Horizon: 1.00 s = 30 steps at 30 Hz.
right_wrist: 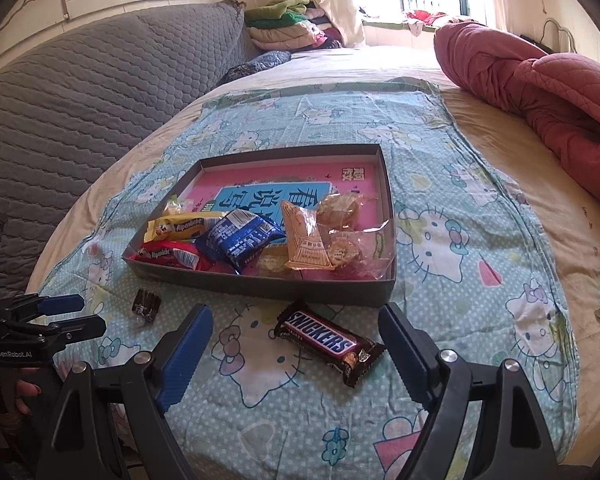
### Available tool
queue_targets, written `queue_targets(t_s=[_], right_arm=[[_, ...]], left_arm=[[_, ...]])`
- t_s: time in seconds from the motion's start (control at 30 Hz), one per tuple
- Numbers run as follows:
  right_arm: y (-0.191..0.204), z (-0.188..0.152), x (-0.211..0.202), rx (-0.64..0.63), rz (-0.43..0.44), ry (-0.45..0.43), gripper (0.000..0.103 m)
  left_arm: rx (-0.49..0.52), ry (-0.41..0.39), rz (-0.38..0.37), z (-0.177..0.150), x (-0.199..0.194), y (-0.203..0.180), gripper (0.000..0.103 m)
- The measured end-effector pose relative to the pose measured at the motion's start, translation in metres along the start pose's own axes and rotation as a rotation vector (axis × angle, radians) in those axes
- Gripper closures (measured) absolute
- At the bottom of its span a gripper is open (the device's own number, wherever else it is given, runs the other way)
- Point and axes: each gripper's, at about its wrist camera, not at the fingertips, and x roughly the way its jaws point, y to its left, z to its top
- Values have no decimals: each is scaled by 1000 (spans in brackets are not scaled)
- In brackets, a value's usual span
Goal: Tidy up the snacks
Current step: 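Lift both open tools back toward the chocolate piece and Snickers bar, then grasp the dark chocolate piece with left tool while right tool grasps Snickers bar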
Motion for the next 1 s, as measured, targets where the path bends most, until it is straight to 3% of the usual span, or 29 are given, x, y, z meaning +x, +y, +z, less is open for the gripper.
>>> queue_targets(t_s=[0.33,0.6,0.67,0.77,0.9,1.0], right_arm=[[4,-7,30,-77,-49,86,19],[5,-7,65,-164,-104,167,19],[6,-8,68,-179,-98,178,24],[9,-10,71,-205,-82,194,41],[19,-14,70,-260,-71,198,56],[26,-17,66,-270,-19,205,71]], left_arm=[[-57,95,-27,-2,39,8,23],[-72,61,-5,6,54,8,23],[-60,58,5,6,57,5,23],[-55,48,4,9,60,3,22],[-54,40,9,10,61,1,25],[-41,38,23,12,63,-2,44]])
